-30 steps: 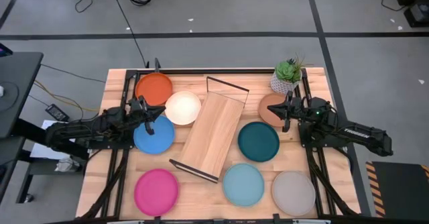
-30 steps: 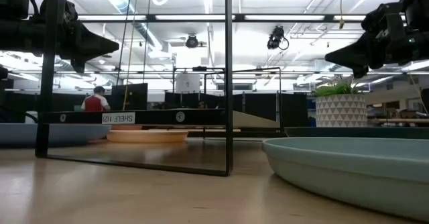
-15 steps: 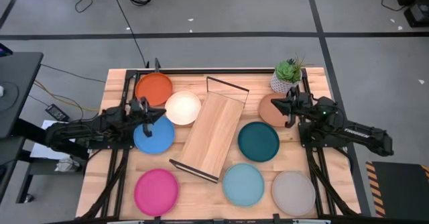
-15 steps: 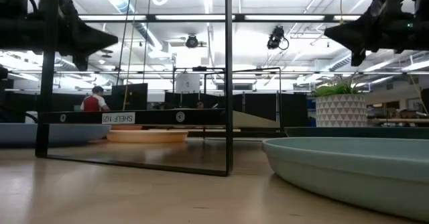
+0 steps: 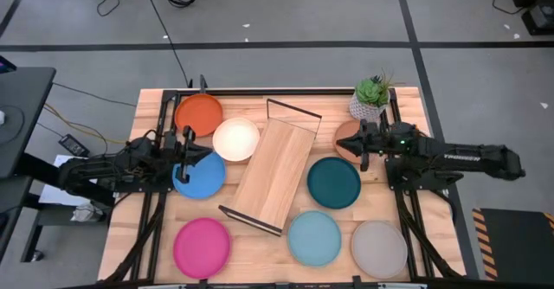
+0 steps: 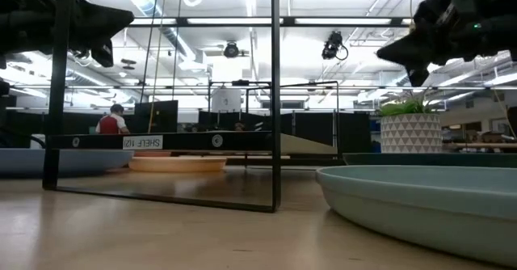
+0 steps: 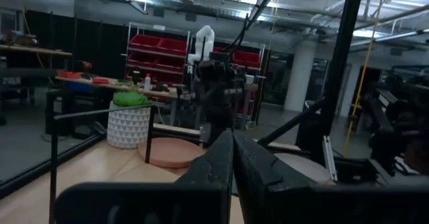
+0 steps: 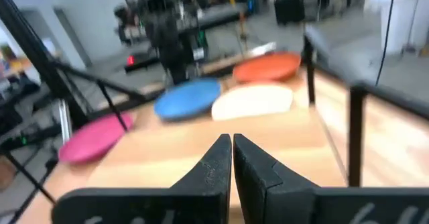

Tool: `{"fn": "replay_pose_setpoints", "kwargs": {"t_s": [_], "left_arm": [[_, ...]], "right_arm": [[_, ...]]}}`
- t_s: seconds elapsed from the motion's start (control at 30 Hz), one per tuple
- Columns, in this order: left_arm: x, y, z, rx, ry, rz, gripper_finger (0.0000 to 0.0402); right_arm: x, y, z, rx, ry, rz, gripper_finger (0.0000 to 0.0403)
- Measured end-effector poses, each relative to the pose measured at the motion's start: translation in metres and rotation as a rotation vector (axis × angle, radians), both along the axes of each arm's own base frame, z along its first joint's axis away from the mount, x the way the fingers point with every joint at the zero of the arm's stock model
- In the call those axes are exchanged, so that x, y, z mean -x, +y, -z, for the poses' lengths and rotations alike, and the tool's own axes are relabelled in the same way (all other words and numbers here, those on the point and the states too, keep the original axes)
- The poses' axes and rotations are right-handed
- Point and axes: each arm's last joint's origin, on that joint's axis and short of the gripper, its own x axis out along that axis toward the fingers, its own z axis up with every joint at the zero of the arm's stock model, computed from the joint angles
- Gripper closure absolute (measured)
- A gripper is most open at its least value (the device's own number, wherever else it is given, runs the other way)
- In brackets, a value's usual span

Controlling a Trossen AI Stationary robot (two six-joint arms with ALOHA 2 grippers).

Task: Place and stack plates onto a shelf
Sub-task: Put the dark green plate on the shelf

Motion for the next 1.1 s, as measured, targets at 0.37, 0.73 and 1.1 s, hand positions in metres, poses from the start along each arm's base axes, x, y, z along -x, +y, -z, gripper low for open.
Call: {"fn": "replay_pose_setpoints", "kwargs": {"t_s": [0.37,0.73,1.1], "left_arm": [[0.001,0.0,-0.002,0.108,-0.035,0.029,0.0383],[0.001,-0.001,-0.002,0.223,-0.042,0.079,0.0383],[-0.001,0.0,0.002,0.215,0.009,0.069,0.0383]], "right_arm": [[-0.045,0.043,-0.014,0.02,0.441,-0.021,0.038],[-0.077,0.089,-0.04,0.159,0.672,-0.107,0.038],[-0.089,0.126,-0.029,0.287,0.972,-0.26,0.0383]]}}
